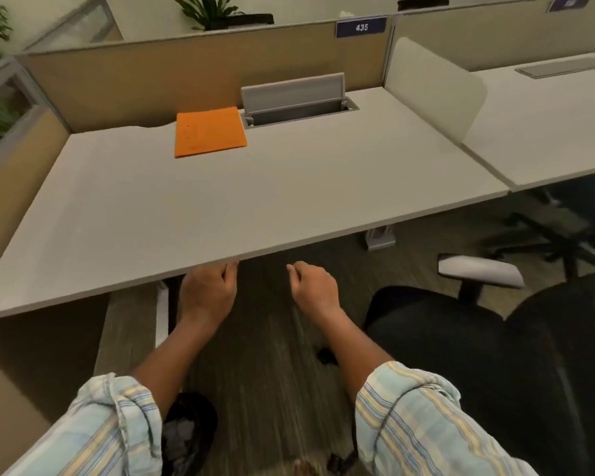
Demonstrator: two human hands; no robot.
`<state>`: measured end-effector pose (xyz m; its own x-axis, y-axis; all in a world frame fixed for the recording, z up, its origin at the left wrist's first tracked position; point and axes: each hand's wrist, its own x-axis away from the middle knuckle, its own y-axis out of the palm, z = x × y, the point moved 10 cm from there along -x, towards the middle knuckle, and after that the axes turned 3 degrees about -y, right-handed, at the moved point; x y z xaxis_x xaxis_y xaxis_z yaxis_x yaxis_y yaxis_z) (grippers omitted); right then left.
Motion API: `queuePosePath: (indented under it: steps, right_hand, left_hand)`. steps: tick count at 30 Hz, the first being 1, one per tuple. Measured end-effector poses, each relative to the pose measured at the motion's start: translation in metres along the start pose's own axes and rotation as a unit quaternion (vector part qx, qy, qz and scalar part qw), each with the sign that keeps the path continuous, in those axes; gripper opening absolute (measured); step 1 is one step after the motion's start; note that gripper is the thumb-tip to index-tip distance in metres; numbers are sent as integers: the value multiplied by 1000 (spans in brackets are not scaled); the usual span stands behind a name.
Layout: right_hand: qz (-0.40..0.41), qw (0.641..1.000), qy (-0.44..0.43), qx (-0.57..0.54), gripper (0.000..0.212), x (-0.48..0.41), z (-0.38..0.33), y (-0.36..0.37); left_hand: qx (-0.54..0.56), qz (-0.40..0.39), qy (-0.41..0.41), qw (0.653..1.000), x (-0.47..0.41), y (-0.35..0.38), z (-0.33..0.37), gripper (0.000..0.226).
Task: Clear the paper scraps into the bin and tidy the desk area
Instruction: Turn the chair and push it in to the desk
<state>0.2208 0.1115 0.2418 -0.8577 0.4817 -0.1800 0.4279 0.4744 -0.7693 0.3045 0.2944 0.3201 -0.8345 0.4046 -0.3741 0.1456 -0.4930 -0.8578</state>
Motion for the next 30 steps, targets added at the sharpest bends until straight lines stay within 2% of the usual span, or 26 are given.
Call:
queuePosePath:
  steps: [5, 12, 21, 23, 27, 30]
  right_hand:
    - [24, 999, 15, 26, 32, 57, 2, -20]
    - [96, 994, -10, 56, 22, 143, -25, -61]
    - [122, 986, -54, 98, 21, 226, -33, -123]
    - [125, 985, -40, 108, 22, 235, -28, -142]
    - [139, 981, -32, 130, 23, 248, -13, -183]
    - [145, 979, -45, 139, 22, 258, -1, -208]
  left_hand:
    - [-24, -20, 18, 999, 51, -8, 9, 52]
    - [22, -21, 0, 1000, 131, -56, 23, 46]
    - [84, 2, -9, 996, 205, -94, 73, 45]
    - [96, -20, -26, 995, 210, -93, 87, 50]
    - [49, -122, -86, 988, 220, -69, 114, 67]
    - [35, -144, -82, 986, 232, -56, 143, 73]
